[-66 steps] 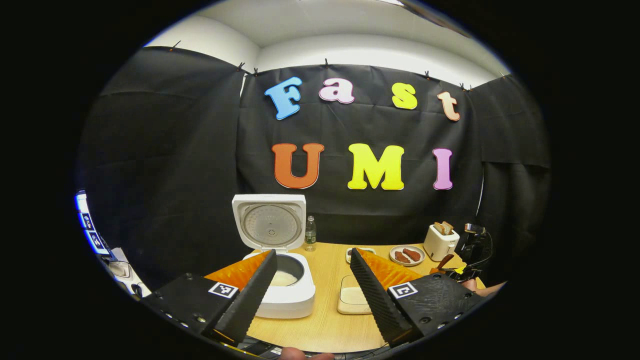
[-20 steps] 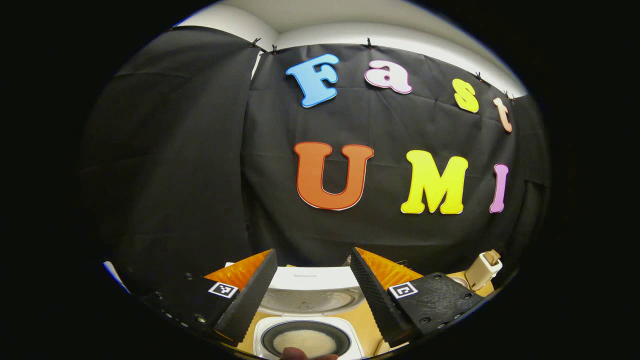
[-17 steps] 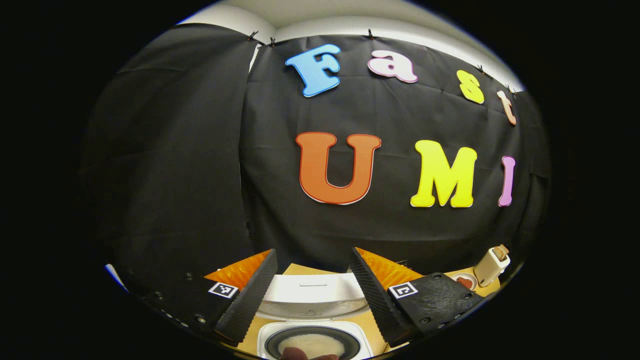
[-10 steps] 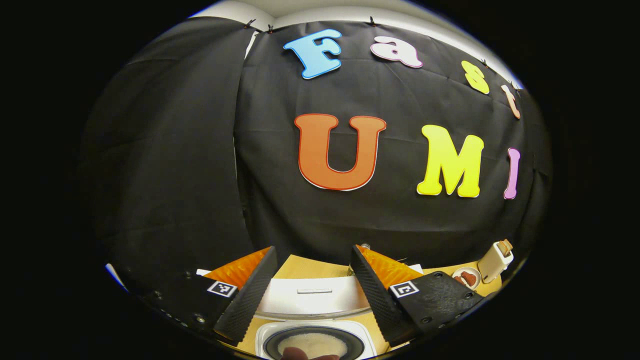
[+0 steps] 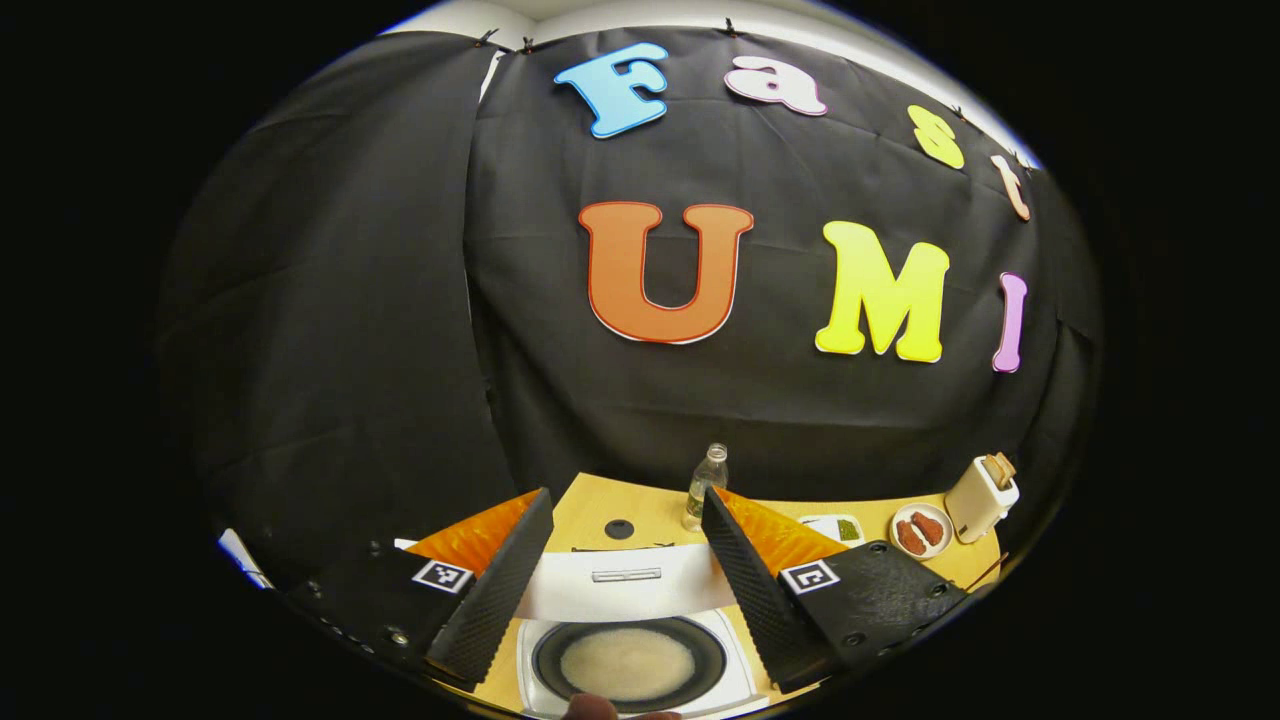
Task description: Close the left gripper, press the button to open the rice cooker; take a wooden spoon from the chopstick holder with the right hand, scoop a spoonful of rice and pour it into the rice cooker, then put the wooden spoon back into the chopstick holder.
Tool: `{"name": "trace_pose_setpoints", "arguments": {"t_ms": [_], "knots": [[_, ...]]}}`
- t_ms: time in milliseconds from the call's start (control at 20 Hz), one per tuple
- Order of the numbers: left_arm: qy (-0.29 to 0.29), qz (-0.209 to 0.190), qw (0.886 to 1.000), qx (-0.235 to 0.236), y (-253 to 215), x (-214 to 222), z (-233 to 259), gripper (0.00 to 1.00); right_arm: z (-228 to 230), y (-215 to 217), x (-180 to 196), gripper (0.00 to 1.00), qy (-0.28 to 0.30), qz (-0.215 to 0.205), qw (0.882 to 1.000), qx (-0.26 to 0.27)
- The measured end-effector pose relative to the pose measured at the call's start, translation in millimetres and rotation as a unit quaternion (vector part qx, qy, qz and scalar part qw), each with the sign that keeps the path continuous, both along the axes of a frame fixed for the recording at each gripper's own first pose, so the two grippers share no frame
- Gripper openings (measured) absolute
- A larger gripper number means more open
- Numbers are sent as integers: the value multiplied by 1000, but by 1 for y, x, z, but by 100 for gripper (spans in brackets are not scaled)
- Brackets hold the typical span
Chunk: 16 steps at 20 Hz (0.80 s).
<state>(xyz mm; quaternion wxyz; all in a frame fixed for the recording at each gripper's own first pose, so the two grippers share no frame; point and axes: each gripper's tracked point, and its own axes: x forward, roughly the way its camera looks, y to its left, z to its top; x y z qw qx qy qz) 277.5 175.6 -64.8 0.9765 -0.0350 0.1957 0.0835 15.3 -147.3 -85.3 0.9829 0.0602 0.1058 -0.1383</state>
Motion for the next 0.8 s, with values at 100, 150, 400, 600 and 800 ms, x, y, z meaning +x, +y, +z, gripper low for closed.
{"name": "trace_pose_setpoints", "arguments": {"t_ms": [100,150,400,600,800], "knots": [[4,9,1000,-10,-7,-23,-5,96,-5,1,2,100,5,18,1000,2],[9,10,1000,-13,-13,-34,-10,96,-7,2,2,100,7,26,1000,2],[55,1,998,-23,-38,-89,-44,96,-15,1,-5,100,19,52,998,-1],[86,6,995,-39,-47,-118,-73,96,-17,1,-10,100,21,60,998,2],[112,14,991,-68,-52,-135,-98,96,-20,2,-16,100,24,64,998,0]]}}
